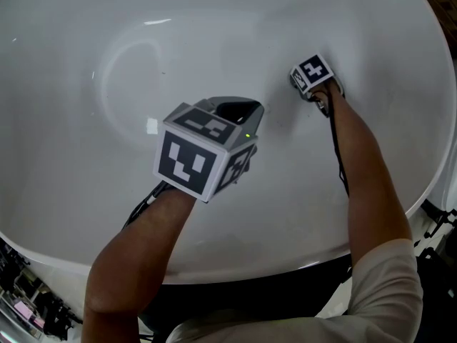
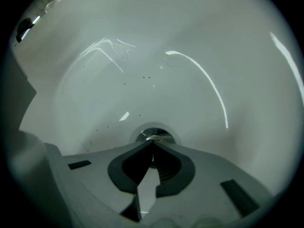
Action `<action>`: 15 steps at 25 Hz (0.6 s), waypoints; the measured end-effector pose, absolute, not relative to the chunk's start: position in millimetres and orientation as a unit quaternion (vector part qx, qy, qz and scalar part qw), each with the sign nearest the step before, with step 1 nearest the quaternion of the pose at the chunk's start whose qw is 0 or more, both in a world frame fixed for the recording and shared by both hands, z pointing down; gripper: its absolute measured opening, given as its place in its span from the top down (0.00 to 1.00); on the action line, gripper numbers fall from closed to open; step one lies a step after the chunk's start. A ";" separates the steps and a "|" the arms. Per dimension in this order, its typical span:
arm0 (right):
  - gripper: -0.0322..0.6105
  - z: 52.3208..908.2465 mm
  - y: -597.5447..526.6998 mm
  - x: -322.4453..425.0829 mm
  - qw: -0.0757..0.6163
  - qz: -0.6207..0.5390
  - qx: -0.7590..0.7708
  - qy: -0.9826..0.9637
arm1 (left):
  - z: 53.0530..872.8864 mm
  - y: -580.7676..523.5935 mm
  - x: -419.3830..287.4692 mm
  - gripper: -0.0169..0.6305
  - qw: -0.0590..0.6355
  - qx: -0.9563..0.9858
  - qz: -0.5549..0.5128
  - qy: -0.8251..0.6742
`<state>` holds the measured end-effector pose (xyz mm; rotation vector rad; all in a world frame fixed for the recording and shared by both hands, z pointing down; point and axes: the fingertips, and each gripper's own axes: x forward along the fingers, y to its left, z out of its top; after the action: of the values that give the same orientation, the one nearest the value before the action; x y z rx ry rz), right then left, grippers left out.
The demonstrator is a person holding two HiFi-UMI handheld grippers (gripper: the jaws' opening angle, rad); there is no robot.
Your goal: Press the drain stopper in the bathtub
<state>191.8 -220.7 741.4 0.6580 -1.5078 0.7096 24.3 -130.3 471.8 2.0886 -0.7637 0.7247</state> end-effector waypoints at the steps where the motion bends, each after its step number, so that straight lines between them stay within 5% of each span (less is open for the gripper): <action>1: 0.92 740.5 -220.5 192.1 0.623 0.313 0.287 -0.657 | 471.3 -130.4 24.3 0.96 0.391 0.822 0.285 -0.300; 15: 0.92 733.2 -219.2 193.1 0.623 0.310 0.305 -0.651 | 472.7 -134.9 22.0 0.96 0.390 0.822 0.280 -0.306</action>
<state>193.1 -219.2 733.2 0.7006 -1.4946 0.7122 22.0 -134.9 472.7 2.0904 -0.7776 0.7117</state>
